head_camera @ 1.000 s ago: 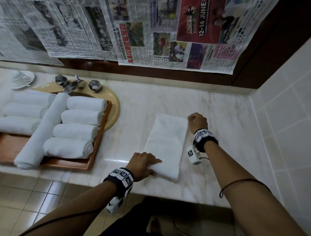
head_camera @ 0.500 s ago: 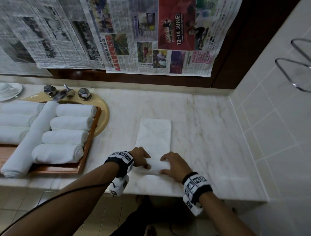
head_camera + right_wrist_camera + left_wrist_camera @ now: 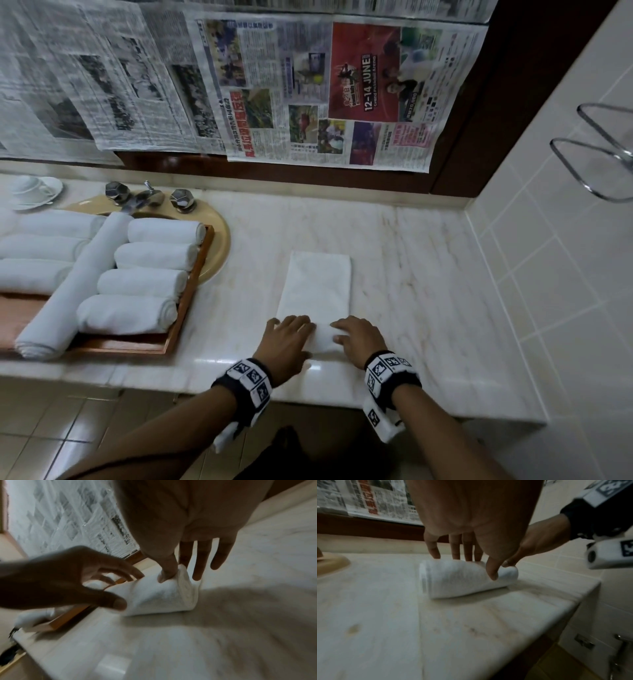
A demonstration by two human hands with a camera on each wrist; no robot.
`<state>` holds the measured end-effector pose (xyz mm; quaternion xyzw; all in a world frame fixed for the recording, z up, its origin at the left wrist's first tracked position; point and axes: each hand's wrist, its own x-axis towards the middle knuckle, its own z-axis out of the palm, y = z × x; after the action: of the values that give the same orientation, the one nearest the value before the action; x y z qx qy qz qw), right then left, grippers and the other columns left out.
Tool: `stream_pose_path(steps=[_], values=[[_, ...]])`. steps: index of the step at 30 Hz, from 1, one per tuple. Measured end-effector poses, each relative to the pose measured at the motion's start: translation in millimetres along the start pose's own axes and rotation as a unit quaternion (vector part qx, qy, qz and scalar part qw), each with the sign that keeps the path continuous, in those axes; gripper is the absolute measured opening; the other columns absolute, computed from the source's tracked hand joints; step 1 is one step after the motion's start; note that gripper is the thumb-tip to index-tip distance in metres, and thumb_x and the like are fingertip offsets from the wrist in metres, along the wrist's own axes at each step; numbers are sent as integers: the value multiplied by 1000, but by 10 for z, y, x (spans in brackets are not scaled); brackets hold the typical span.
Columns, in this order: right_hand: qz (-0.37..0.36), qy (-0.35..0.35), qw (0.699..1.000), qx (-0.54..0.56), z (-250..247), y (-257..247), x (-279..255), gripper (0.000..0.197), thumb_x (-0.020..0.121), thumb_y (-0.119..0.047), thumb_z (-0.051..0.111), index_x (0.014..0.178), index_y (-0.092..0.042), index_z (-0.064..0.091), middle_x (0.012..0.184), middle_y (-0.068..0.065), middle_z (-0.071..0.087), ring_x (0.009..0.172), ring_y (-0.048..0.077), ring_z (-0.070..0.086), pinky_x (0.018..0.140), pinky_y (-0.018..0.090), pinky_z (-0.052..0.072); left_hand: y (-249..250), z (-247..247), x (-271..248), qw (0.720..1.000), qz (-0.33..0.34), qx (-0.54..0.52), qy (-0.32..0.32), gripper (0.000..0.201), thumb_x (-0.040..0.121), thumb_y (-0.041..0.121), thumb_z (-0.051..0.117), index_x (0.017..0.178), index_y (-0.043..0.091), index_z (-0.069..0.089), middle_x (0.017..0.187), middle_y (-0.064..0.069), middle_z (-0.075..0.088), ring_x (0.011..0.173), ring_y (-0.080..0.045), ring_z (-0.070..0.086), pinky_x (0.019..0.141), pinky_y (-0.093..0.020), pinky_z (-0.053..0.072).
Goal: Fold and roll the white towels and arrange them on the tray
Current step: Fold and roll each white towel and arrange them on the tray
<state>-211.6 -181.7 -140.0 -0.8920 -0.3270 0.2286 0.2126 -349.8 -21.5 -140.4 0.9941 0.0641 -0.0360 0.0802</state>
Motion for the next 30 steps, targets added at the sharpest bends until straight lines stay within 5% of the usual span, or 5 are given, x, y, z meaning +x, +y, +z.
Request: stream_pose_path(steps=[8,13,17,24,30], values=[[-47,82,990,-104,27,-173,63,34,101,-19,46,134,-21,54,139,-1,52,125,22,46,100,34,39,-209,-74,375,998,15,-29,-58,57,93,27,57,147,22,39,145,7,46,131,-19,44,104,-40,33],[-132,130,973,-136,161,-222,-128,55,65,-8,83,116,-16,64,120,3,65,107,20,64,90,34,53,-316,-221,615,989,8,-68,-134,44,92,25,55,135,26,51,136,6,56,123,-23,52,98,-39,41],[-119,90,977,-153,212,-188,-151,68,58,-14,90,122,-11,66,124,4,66,113,21,64,96,36,51,-385,-292,736,978,-10,-108,-180,49,92,26,58,140,27,49,142,5,52,127,-21,49,103,-35,39],[-52,30,985,-160,221,-248,-54,88,52,-24,93,132,-10,58,133,3,61,122,22,59,104,36,43,-360,-70,457,996,76,-42,17,53,81,29,72,130,20,53,136,-3,55,120,-24,54,97,-37,46],[-53,22,984,-168,32,-314,182,70,94,-18,56,154,-14,20,159,-1,24,149,19,16,120,31,0,-411,3,419,996,74,-6,48,65,80,39,70,138,18,49,137,2,53,125,-22,52,105,-51,43]])
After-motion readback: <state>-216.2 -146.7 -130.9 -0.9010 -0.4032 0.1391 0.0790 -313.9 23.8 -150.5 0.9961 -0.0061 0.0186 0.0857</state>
